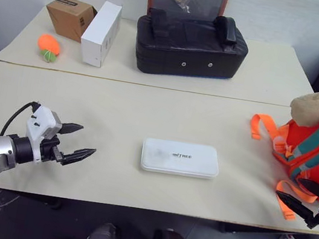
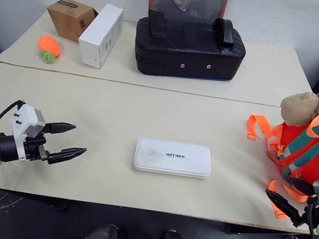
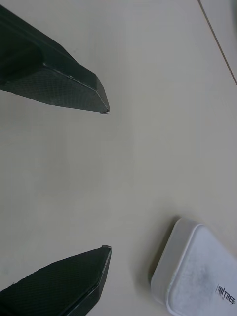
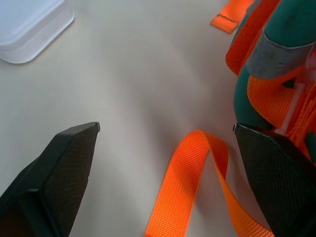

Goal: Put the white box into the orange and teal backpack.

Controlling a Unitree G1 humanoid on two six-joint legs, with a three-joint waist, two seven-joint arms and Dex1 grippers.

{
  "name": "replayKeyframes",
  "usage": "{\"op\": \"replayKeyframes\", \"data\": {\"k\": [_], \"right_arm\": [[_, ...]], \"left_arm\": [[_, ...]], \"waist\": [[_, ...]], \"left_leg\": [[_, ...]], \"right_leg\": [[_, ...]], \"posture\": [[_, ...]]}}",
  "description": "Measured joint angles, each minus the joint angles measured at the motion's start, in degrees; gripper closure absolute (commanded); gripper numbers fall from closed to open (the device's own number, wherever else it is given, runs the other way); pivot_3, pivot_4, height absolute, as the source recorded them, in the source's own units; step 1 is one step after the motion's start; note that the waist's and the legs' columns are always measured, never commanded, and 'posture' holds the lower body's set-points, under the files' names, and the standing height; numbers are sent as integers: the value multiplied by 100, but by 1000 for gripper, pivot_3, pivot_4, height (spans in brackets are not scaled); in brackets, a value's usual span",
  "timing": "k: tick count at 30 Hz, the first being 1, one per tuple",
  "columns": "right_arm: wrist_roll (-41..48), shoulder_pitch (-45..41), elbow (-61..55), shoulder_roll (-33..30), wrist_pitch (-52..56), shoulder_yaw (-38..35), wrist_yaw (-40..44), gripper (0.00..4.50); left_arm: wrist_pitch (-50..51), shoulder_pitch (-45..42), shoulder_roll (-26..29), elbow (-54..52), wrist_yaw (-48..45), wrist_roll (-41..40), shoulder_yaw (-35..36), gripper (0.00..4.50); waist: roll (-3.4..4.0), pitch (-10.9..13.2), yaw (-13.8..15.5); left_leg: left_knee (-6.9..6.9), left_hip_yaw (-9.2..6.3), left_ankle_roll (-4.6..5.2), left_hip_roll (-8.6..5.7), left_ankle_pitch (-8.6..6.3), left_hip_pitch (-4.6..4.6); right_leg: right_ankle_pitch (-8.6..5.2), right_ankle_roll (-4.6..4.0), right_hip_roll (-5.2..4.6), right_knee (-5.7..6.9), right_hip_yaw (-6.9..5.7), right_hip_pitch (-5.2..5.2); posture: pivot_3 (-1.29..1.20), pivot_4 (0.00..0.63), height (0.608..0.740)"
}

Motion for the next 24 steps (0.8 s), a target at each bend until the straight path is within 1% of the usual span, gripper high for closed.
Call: {"op": "replayKeyframes", "data": {"k": [5,16,23,24], "right_arm": [[-81,-72,35,3,-35,195,-4,57],[-124,-87,38,55,-121,236,-63,57],[-125,-253,53,60,-139,353,-59,57],[-124,-274,50,60,-139,404,-47,228]], "left_arm": [[-30,-84,39,84,6,51,0,0],[26,-83,37,82,81,52,0,0],[30,-107,29,84,86,49,-1,0],[36,-137,17,83,87,39,-3,186]], "waist": [[0,0,-5],[0,0,-2],[0,0,0],[0,0,1]], "left_leg": [[0,0,-8,0,4,0],[1,1,-14,0,7,0],[2,1,-14,0,7,0],[2,1,-17,0,9,0]], "right_leg": [[0,0,0,0,0,-1],[0,1,0,1,1,0],[0,1,1,1,0,0],[0,1,1,1,0,0]], "posture": [[0,150,740],[0,150,740],[0,150,740],[0,150,740]]}}
